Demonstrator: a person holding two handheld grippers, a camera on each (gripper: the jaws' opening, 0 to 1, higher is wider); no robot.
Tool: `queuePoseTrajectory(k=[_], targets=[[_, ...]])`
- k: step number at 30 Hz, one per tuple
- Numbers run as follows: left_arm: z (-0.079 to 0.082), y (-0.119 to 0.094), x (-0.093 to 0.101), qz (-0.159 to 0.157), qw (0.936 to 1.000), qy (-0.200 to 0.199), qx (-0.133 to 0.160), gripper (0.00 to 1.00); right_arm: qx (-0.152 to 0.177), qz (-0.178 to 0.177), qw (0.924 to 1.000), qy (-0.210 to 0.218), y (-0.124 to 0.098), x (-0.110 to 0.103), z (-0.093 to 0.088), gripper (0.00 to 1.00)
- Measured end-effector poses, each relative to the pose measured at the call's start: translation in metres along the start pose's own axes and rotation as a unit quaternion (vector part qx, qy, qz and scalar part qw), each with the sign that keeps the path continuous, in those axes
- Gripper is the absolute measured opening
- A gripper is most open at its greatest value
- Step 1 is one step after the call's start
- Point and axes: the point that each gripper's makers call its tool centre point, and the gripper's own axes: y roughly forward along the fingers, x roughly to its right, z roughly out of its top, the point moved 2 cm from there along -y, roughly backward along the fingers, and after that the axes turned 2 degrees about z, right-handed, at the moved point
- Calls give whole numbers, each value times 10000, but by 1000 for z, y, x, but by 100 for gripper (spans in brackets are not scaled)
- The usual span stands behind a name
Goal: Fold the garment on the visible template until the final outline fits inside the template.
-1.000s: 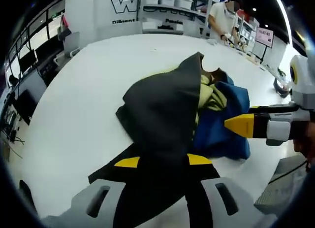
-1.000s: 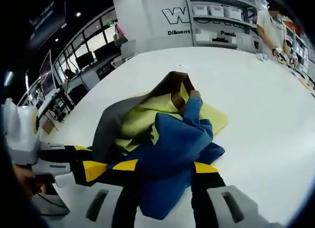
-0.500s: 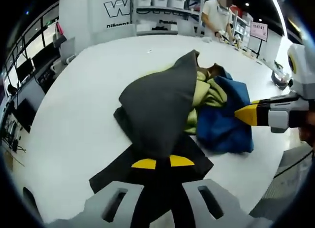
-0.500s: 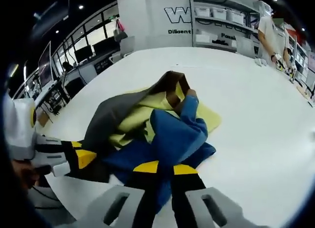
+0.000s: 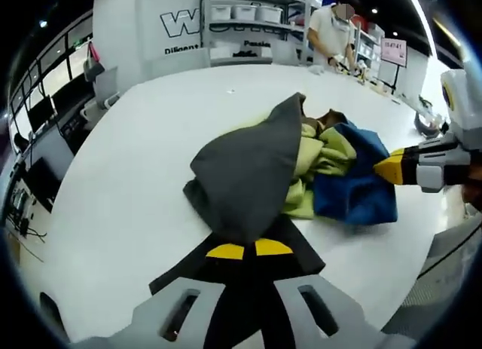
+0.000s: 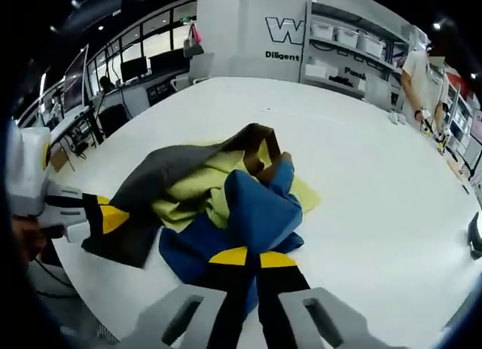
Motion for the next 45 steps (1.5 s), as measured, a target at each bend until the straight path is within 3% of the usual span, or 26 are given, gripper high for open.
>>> queuePoseTrajectory(k=[2, 10, 12, 21, 30, 38, 45], targets=[[6, -3, -6, 113, 9998, -91, 165, 1, 31, -83, 9999, -83, -3, 4, 2, 0], [10, -6, -18, 174, 9992, -223, 273, 1, 142, -317, 9993, -133, -10, 21, 9, 0], [17, -9, -22, 220, 9983, -329, 439, 1, 156, -354, 9991, -173, -12, 25, 11, 0], [49, -16, -53, 365, 9969, -186, 674, 1, 275, -647, 9965, -454, -23, 52, 26, 0], [74, -17, -73, 326, 9960, -346, 753, 1, 272, -671, 9963, -468, -26, 73, 35, 0], [83, -23, -88, 433, 9948, -435, 812, 1, -40, -516, 9970, -573, -25, 88, 36, 0], [90, -25, -105, 719, 9939, -251, 794, 1, -217, -527, 9948, -843, -30, 101, 39, 0]])
